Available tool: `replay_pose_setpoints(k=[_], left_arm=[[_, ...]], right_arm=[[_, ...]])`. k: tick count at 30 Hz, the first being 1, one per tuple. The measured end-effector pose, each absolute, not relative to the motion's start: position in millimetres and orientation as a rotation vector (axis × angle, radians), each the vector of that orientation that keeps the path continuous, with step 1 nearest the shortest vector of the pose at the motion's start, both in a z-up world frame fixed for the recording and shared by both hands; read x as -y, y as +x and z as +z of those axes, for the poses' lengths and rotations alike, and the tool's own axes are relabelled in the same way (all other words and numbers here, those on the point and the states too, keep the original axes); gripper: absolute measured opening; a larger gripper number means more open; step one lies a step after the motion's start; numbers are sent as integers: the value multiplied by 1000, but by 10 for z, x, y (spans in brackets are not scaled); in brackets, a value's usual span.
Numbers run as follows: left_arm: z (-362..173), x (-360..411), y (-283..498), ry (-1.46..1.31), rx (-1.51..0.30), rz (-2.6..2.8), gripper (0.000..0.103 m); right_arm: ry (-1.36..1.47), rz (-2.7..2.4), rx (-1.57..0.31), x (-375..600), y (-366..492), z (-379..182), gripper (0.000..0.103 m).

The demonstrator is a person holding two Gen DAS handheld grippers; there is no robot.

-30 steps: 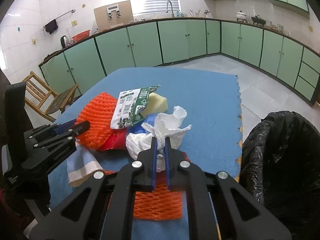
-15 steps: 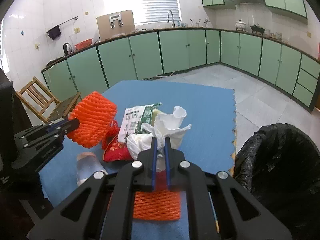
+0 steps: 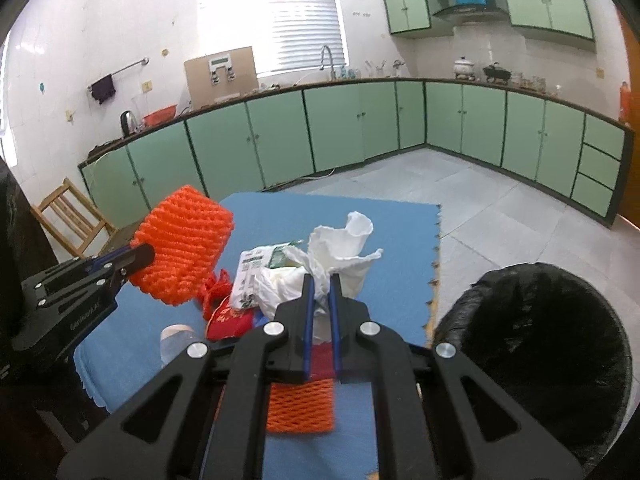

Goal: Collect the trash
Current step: 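Carry tissue and orange mesh over the bin and open both grippers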

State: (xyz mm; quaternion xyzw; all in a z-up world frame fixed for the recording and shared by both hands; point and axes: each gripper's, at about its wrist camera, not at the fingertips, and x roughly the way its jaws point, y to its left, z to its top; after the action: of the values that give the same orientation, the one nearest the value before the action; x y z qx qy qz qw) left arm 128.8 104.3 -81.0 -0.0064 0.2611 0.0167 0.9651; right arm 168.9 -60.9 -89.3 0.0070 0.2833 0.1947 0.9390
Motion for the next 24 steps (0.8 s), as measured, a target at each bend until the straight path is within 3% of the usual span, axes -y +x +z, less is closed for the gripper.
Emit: replay_pose_setpoints(k=[24], left_arm=[[-809,637,1621,21,-527,-363,12]], right_arm=[[66,52,-521,2235,1393,-807,7]])
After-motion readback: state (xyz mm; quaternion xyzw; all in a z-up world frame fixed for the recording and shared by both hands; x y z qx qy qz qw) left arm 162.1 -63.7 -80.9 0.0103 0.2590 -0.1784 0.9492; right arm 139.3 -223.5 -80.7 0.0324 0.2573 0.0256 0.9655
